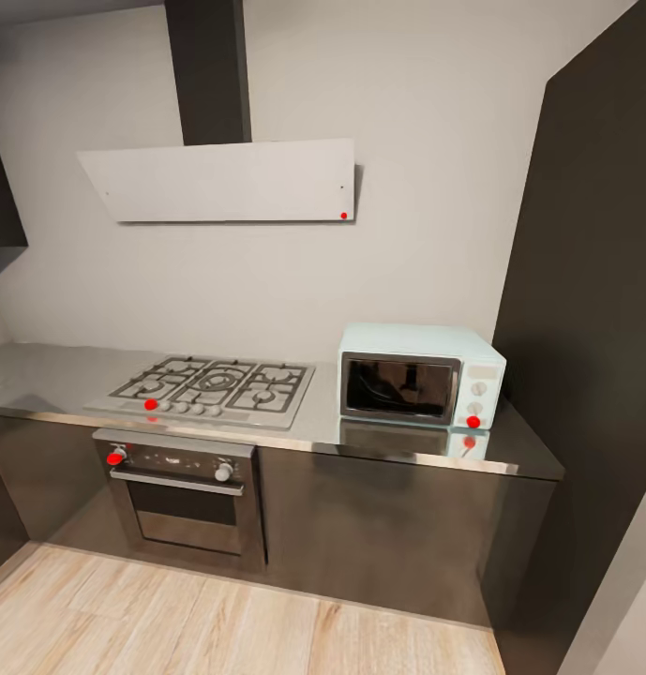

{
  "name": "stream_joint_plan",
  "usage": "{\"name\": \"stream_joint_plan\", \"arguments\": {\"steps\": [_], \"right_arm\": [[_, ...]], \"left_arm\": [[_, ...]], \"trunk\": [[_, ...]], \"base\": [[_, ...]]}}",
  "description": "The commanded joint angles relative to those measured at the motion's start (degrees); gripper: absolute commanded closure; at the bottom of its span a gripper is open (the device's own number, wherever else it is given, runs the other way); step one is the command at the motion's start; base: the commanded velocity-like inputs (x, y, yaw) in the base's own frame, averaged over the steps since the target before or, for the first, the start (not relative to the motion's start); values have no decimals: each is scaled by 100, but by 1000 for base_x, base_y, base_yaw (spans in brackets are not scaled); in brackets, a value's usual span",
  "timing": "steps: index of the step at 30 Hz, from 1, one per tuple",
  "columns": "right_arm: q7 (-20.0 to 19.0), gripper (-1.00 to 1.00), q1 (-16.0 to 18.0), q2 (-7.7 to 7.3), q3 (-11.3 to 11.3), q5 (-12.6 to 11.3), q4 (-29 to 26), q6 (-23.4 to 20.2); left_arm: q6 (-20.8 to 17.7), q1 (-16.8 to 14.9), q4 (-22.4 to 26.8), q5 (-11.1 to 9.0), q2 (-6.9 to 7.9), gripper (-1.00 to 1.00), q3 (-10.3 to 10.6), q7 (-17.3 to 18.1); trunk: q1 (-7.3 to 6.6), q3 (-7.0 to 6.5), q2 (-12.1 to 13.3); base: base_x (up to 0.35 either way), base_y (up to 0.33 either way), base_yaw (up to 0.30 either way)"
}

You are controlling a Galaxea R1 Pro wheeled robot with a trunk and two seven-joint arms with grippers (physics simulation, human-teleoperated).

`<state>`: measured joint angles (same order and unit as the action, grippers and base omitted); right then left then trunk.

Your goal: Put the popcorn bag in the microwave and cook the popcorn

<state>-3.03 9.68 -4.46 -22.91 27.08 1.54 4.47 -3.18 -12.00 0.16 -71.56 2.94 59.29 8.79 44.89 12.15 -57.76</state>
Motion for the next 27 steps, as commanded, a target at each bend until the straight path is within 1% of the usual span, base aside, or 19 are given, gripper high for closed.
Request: {"name": "stream_joint_plan", "arguments": {"steps": [1, 2, 4, 6, 9, 10, 11, 12, 13, 14, 15, 16, 17, 19, 20, 22, 24, 25, 27], "right_arm": [[-16, -100, 7, 2, 135, 262, 15, 23], [-29, -100, 10, 13, 371, 545, -23, 15], [-48, -100, 19, 122, 484, 664, -236, 1], [-60, -100, 23, 402, 531, 715, -879, -265], [-219, -100, 24, 945, 543, 735, -2701, -1591], [-311, -100, 25, 1070, 546, 736, -3145, -1840], [-450, -100, 25, 1228, 553, 737, -3787, -2147], [-496, -100, 25, 1277, 556, 737, -3994, -2236], [-657, -100, 28, 1446, 580, 737, -4776, -2582], [-804, -100, 277, 1446, 598, 733, -5291, -3103], [-860, -100, 531, 1446, 595, 710, -5386, -3324], [-932, -100, 977, 1446, 591, 570, -5451, -3623], [-972, -100, 1410, 1446, 599, 313, -5484, -3883], [-974, -100, 1916, 1446, 612, -46, -5537, -4142], [-966, -100, 2287, 1446, 615, -216, -5583, -4271], [-952, -100, 2774, 1446, 603, -337, -5818, -4368], [-870, -100, 2964, 1446, 593, -372, -6514, -4397], [-777, -100, 3019, 1446, 604, -368, -7137, -4405], [-704, -100, 3041, 1446, 610, -355, -7486, -4407]], "left_arm": [[-25, -4, 1, -57, 0, -100, 39, 18], [-25, -4, 1, -56, -3, -100, 39, 18], [-25, -4, 1, -52, -4, -100, 39, 18], [-25, -4, 6, -37, -4, -100, 39, 22], [-25, -4, 10, -20, -13, -100, 39, 25], [-25, -4, 10, -16, -15, -100, 41, 26], [-25, -4, 10, -12, -14, -100, 40, 26], [-25, -4, 10, -11, -14, -100, 40, 26], [-25, -4, 10, -9, -13, -100, 39, 26], [-25, -4, 10, -8, -10, -100, 39, 26], [-25, -4, 10, -8, -10, -100, 39, 26], [-25, -4, 13, -8, -13, -100, 43, 26], [-25, -4, 16, -8, -30, -100, 48, 26], [-25, -4, 13, -7, -82, -100, 48, 26], [-25, -4, 12, -7, -108, -100, 48, 26], [-25, -4, 11, -7, -127, -100, 48, 26], [-25, -4, 10, -7, -133, -100, 48, 26], [-25, -4, 10, -7, -135, -100, 48, 26], [-25, -4, 10, -7, -136, -100, 48, 26]], "trunk": [[0, 7, -5], [0, 7, -5], [0, 7, -5], [0, 7, -5], [0, 7, -5], [0, 7, -5], [0, 7, -5], [0, 7, -5], [0, 7, -5], [0, 7, -5], [0, 7, -5], [0, 7, -5], [0, 7, -5], [0, 7, -5], [0, 7, -5], [0, 7, -5], [0, 7, -5], [0, 7, -5], [0, 7, -5]], "base": [[0, 0, 0], [0, 0, 0], [0, 0, 0], [0, 0, 0], [0, 0, 0], [0, 0, 0], [0, 0, 0], [0, 0, 0], [0, 0, 0], [0, 0, 0], [0, 0, 0], [0, 0, 0], [0, 0, 0], [0, 0, 0], [0, 0, 0], [0, 0, 0], [0, 0, 0], [0, 0, 0], [0, 0, 0]]}}
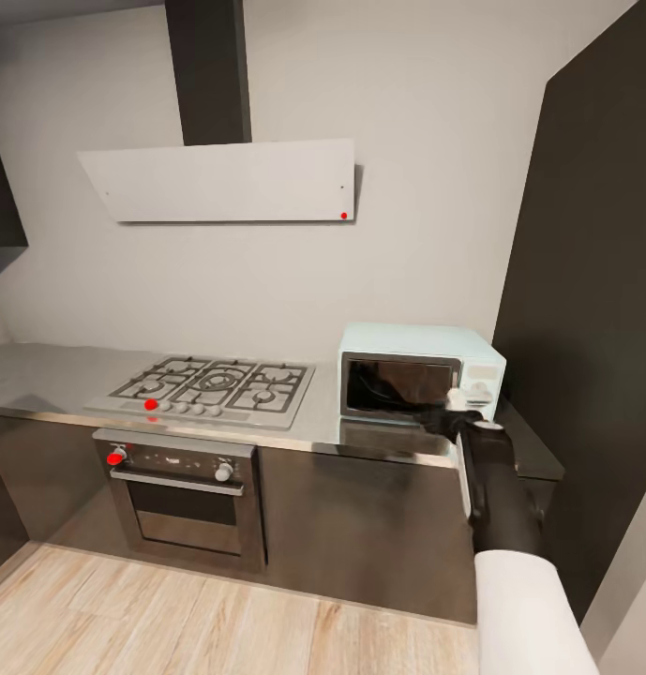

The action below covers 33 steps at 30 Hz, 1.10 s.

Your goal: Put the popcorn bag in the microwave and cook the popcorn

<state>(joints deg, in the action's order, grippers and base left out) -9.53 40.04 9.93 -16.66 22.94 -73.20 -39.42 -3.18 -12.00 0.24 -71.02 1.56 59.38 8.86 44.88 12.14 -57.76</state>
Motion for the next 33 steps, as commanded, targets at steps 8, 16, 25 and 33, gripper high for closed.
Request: {"name": "stream_joint_plan", "arguments": {"steps": [8, 16, 25, 33], "right_arm": [[266, -100, 22, 7, -87, 60, -246, -16], [497, -100, 21, -261, -357, 43, -154, 59], [450, -100, 16, -631, -373, 12, 191, 99], [351, -100, 13, -629, -373, 2, 376, 271]], "left_arm": [[-25, -4, 2, -61, -4, -100, 39, 19], [-18, -4, 2, -61, 1, -100, 39, 19], [-21, -4, 16, -54, -3, -100, 44, 19], [-42, -4, 22, -41, -7, -100, 81, 22]], "trunk": [[1, 8, -5], [1, 8, -5], [1, 8, -5], [1, 8, -5]], "base": [[0, 0, 0], [0, 0, 0], [7, 0, 0], [279, 0, 0]]}}
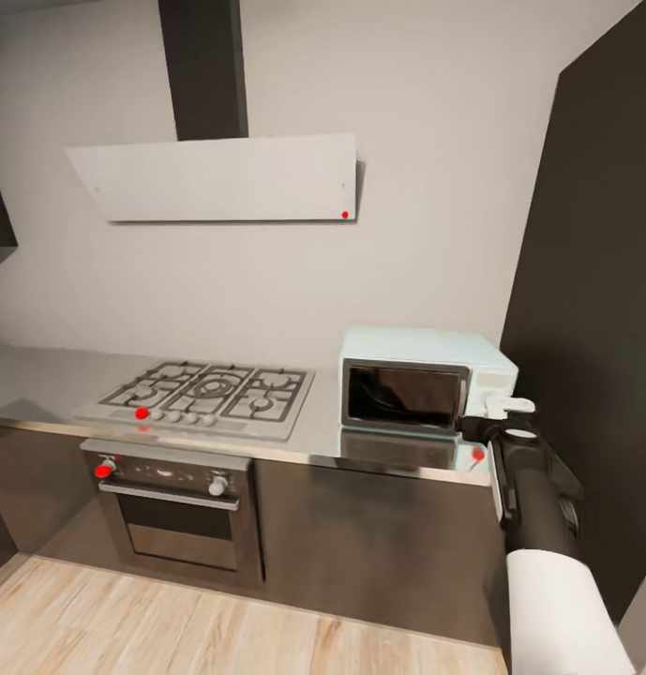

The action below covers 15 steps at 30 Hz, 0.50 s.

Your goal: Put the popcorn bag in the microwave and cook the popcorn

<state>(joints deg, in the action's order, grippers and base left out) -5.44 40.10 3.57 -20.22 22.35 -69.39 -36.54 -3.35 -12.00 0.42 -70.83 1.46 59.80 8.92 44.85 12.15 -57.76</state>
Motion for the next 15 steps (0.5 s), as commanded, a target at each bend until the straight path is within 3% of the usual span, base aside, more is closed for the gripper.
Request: {"name": "stream_joint_plan", "arguments": {"steps": [1, 4, 8, 13, 15], "right_arm": [[-100, -100, 6, 2, -17, 60, 153, 117], [-197, -100, 6, -31, -24, 60, 602, 378], [-213, -100, 6, -102, -43, 66, 994, 385], [-204, -100, 8, -131, -79, 70, 1047, 362], [-228, -100, 7, -140, -204, 70, 1049, 368]], "left_arm": [[-25, -4, 5, -60, 3, -100, 40, 15], [-24, -4, 2, -62, 3, -100, 40, 14], [-18, -4, 2, -62, 3, -100, 36, 13], [-17, -4, 2, -62, 8, -100, 32, 13], [-17, -4, 2, -62, 9, -100, 35, 13]], "trunk": [[4, 8, -5], [4, 8, -5], [4, 8, -5], [4, 8, -5], [4, 8, -5]], "base": [[321, 0, 0], [322, 0, 0], [304, 0, -25], [211, 0, -243], [105, 0, -280]]}}
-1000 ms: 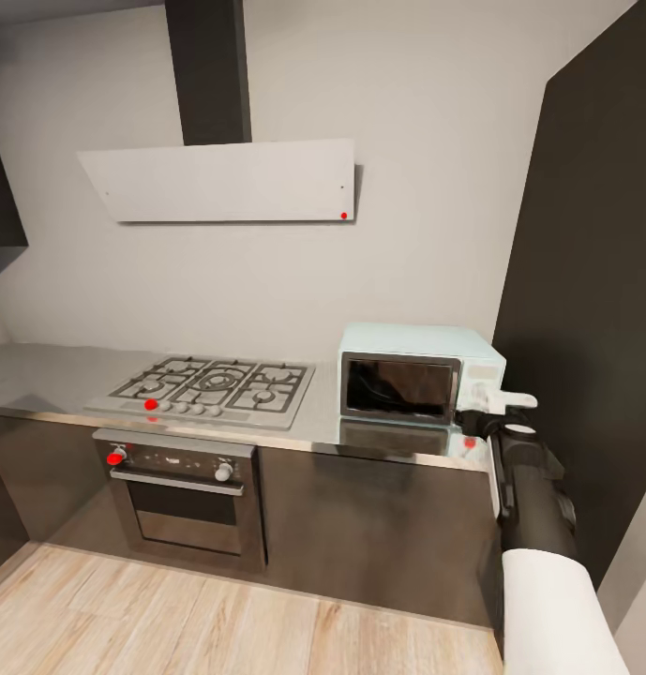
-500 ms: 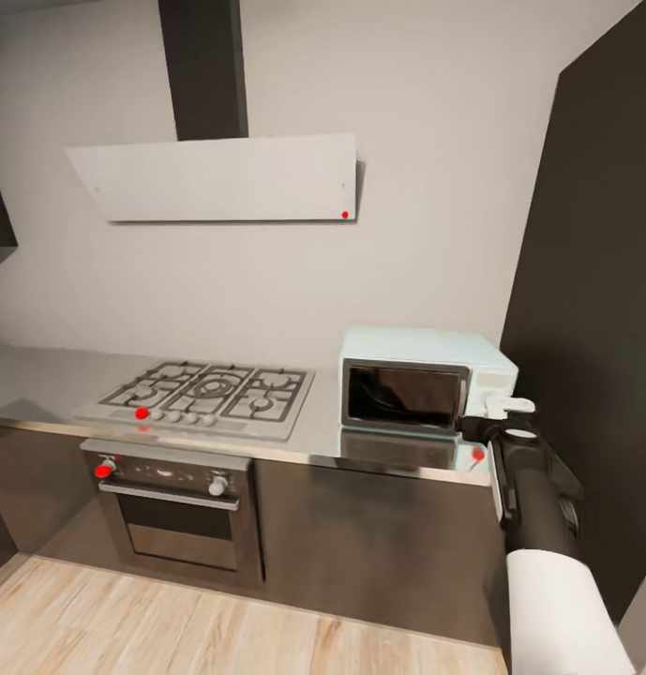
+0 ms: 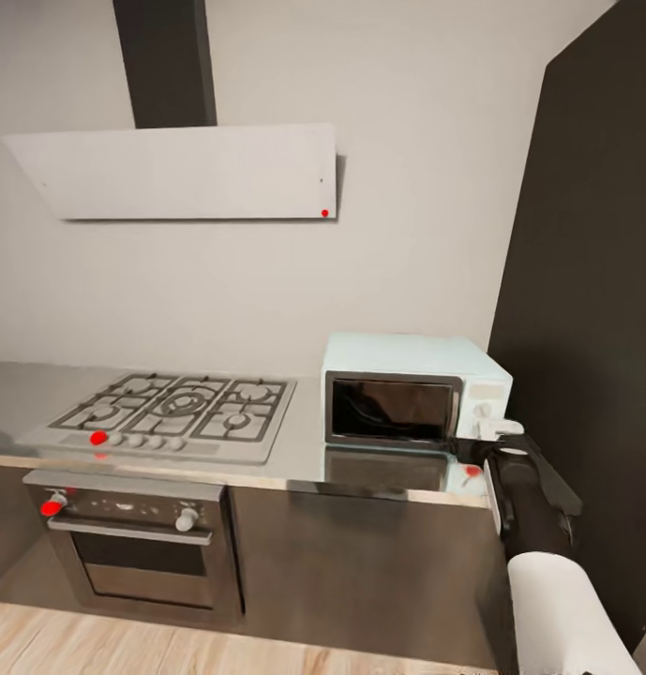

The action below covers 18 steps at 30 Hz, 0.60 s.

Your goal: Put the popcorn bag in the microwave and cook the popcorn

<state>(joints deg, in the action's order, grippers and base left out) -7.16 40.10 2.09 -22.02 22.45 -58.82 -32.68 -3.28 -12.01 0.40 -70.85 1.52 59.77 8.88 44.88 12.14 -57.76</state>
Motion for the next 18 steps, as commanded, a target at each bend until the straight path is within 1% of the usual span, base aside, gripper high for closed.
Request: {"name": "stream_joint_plan", "arguments": {"steps": [1, 4, 7, 14, 17, 18], "right_arm": [[-71, -100, 6, 1, -162, 60, -7, -10], [-129, -100, 6, -70, -314, 63, 5, 4], [-209, -100, 6, -110, -333, 75, 12, 9], [-227, -100, 6, -101, -319, 73, 232, 61], [-232, -100, 6, -54, -304, 71, 251, 44], [-228, -100, 6, -12, -298, 68, 255, 20]], "left_arm": [[-24, -3, 6, -61, 2, -100, 38, 18], [-18, -3, 4, -61, 3, -100, 36, 18], [-16, -3, 4, -61, 4, -100, 35, 18], [-15, -3, 4, -61, 3, -100, 35, 18], [-15, -3, 4, -61, 3, -100, 35, 18], [-15, -3, 4, -61, 1, -100, 35, 18]], "trunk": [[1, 8, -5], [1, 8, -5], [1, 8, -5], [1, 9, -5], [1, 9, -5], [1, 9, -5]], "base": [[34, 0, -282], [13, 0, -282], [2, 0, -182], [0, 0, -15], [0, 0, 0], [0, 0, 0]]}}
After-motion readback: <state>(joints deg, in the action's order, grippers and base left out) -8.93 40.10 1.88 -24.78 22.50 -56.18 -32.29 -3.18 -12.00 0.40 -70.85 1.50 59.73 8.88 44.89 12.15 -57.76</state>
